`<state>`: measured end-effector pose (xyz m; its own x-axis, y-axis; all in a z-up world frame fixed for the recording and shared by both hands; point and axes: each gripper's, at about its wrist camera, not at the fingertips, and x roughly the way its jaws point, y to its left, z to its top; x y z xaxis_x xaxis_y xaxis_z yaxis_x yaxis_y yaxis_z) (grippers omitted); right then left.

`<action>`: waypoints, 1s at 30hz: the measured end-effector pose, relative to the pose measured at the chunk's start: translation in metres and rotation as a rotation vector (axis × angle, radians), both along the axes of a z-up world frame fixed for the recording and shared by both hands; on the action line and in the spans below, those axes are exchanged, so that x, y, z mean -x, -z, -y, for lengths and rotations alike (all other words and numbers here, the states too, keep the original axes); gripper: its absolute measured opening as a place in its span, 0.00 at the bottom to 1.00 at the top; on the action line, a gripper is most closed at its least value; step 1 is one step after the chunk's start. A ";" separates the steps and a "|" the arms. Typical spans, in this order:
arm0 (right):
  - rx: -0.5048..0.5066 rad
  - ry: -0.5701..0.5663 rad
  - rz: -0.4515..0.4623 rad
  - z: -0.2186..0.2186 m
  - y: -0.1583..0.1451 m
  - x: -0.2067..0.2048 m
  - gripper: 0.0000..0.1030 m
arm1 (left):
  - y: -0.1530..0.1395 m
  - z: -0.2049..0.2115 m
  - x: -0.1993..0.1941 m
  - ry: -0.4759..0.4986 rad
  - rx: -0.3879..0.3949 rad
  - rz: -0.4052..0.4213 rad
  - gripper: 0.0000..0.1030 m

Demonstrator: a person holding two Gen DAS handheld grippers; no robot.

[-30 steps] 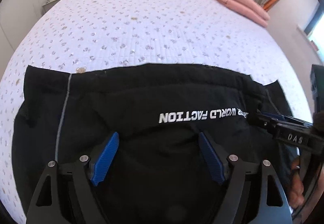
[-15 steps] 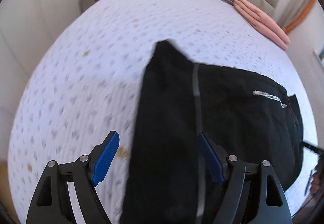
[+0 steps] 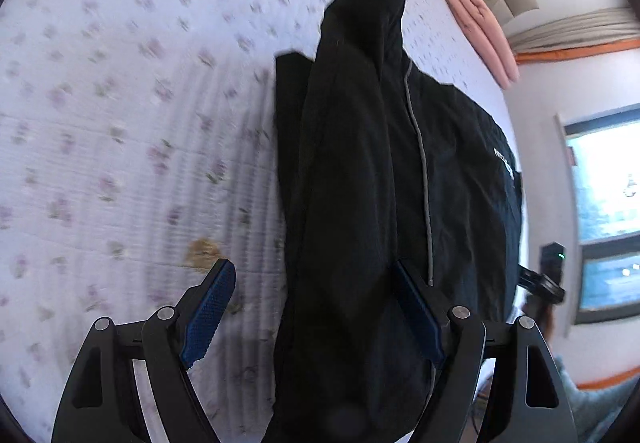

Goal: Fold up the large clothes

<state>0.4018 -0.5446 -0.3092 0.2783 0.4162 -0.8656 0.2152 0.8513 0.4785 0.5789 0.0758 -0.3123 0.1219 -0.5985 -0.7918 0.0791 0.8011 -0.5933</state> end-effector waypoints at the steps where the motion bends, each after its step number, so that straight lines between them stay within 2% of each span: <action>1: -0.010 -0.018 0.002 -0.001 0.004 -0.004 1.00 | 0.004 0.001 -0.003 0.007 0.016 -0.008 0.79; 8: -0.108 -0.083 -0.008 -0.014 0.020 -0.037 1.00 | 0.028 0.004 -0.009 0.043 0.157 -0.070 0.81; 13: -0.142 -0.146 0.003 -0.015 0.017 -0.039 1.00 | 0.026 0.014 -0.010 0.068 0.167 -0.039 0.81; 19: -0.213 -0.152 0.037 -0.011 0.019 -0.029 1.00 | 0.032 0.018 -0.016 0.078 0.206 -0.064 0.81; 25: -0.447 -0.079 0.109 0.016 0.026 -0.014 1.00 | 0.036 -0.001 -0.019 0.072 0.270 -0.090 0.81; 26: -0.471 -0.088 0.117 0.013 0.026 -0.014 0.98 | 0.039 -0.003 -0.020 0.049 0.318 -0.105 0.80; 28: -0.482 -0.141 0.113 -0.004 0.027 -0.019 0.95 | 0.043 -0.005 -0.024 0.034 0.373 -0.122 0.80; 30: -0.442 -0.179 0.110 -0.018 0.027 -0.024 0.95 | 0.046 -0.002 -0.025 0.042 0.376 -0.120 0.80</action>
